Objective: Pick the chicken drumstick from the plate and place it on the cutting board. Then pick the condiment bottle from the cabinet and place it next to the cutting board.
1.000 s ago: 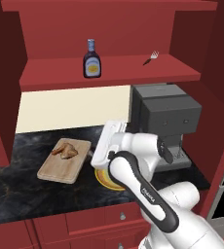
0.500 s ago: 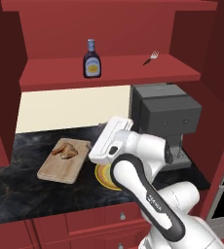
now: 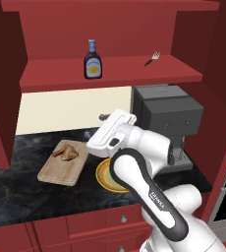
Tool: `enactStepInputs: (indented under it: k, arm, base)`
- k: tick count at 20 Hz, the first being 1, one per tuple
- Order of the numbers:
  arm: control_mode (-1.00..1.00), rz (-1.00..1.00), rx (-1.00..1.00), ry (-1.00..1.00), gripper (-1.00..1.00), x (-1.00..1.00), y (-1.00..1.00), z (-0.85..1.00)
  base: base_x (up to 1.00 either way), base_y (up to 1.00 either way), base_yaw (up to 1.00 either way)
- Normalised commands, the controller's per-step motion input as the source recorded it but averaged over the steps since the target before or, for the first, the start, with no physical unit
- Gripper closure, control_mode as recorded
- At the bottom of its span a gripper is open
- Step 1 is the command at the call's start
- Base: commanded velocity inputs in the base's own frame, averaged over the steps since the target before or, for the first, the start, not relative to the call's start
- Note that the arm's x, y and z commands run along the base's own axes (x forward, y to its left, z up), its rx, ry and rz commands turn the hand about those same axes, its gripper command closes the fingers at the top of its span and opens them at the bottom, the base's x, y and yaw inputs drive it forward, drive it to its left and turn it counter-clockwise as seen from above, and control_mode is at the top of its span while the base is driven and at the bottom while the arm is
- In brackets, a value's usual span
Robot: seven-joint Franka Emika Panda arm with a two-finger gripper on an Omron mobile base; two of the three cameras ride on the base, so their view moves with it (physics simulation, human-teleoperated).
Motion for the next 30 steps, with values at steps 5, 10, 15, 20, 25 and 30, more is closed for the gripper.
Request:
enactStepInputs:
  k: [5, 10, 15, 20, 25, 30]
  arm:
    - [-1.0, 0.0, 0.03, 0.0, -1.0, 0.0, -0.11, 0.31]
    - [-1.0, 0.0, 0.02, 0.0, -1.0, 0.0, -0.13, 0.29]
    - [-1.0, 0.0, 0.02, 0.0, -1.0, 0.0, -0.1, 0.34]
    - [-1.0, 0.0, 0.03, 0.0, -1.0, 0.0, -0.09, 0.32]
    - [-1.0, 0.0, 0.01, 0.0, -1.0, 0.0, -0.09, 0.26]
    - [-1.0, 0.0, 0.0, 0.01, -1.0, 0.04, -0.11, 0.24]
  base:
    - [0.0, 0.0, 0.0]
    - [0.0, 0.0, 0.0]
    - [0.0, 0.0, 0.0]
    - [0.0, 0.0, 0.0]
    - [0.0, 0.0, 0.0]
    - [0.0, 0.0, 0.0]
